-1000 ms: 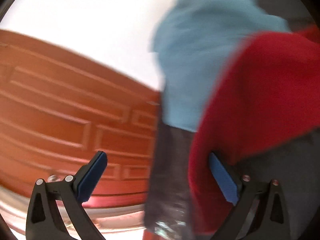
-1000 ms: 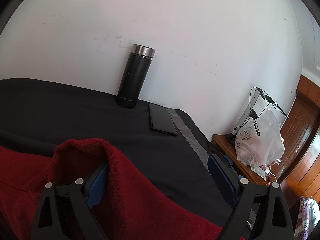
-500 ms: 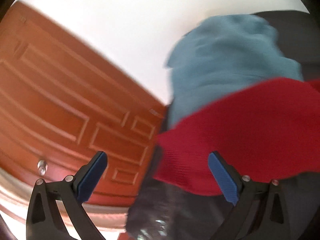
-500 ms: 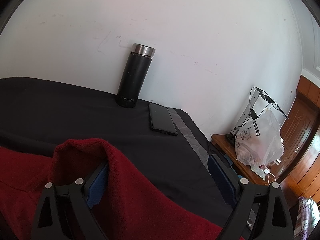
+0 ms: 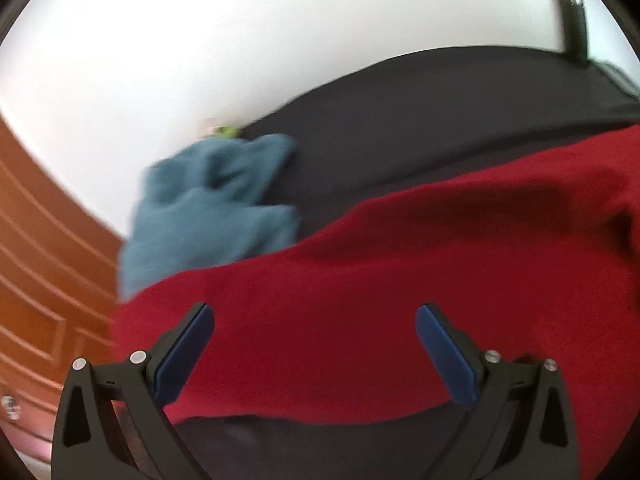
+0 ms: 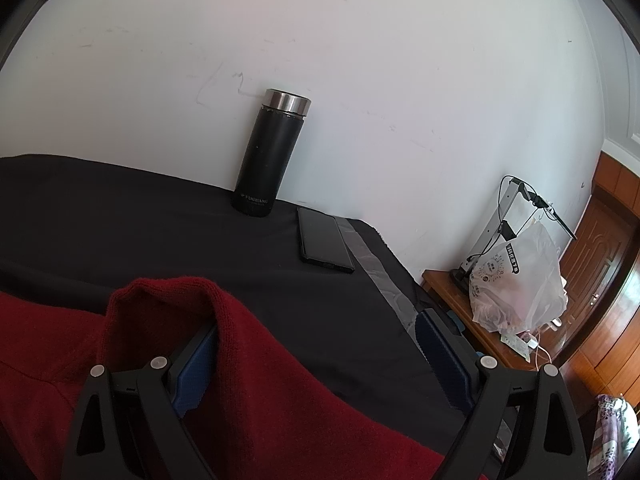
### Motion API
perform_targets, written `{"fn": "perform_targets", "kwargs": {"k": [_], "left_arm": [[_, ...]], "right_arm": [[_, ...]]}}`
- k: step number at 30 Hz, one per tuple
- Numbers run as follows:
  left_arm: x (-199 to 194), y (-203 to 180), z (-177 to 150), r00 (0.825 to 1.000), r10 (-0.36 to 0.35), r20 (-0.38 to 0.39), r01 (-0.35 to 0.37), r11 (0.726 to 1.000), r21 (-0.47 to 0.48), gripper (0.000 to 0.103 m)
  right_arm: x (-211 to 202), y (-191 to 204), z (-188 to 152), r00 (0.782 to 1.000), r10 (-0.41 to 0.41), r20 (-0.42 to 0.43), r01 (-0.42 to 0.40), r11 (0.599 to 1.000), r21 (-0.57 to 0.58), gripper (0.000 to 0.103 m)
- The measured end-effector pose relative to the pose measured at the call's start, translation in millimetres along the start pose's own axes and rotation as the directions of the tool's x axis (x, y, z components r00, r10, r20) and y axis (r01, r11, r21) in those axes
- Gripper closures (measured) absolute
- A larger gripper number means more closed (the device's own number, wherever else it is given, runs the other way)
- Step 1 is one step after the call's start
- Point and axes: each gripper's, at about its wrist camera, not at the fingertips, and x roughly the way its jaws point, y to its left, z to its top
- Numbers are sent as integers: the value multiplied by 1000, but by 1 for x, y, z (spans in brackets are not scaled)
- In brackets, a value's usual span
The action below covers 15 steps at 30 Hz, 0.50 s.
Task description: Fold clothes
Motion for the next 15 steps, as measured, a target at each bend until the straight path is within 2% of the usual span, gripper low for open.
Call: {"fn": "perform_targets", "kwargs": {"k": [3,6,9,15], "left_arm": [[11,-25,6,997,-79,-21,79,997,2,2],[22,-55,12,997,-73,-36,74,997,35,2],[33,-73,24,994,-98,-50,100,995,27,2],[46,-91,57,995,-90,-47,91,996,4,2]], "right_arm": [[0,1,1,1000,1,0,-1,1000,0,9],[0,1,1,1000,4,-2,-4,1000,4,9],[-1,2,1,1000,5,-2,-5,1000,4,9],[-1,4,2,1000,5,-4,-5,1000,2,9]]}}
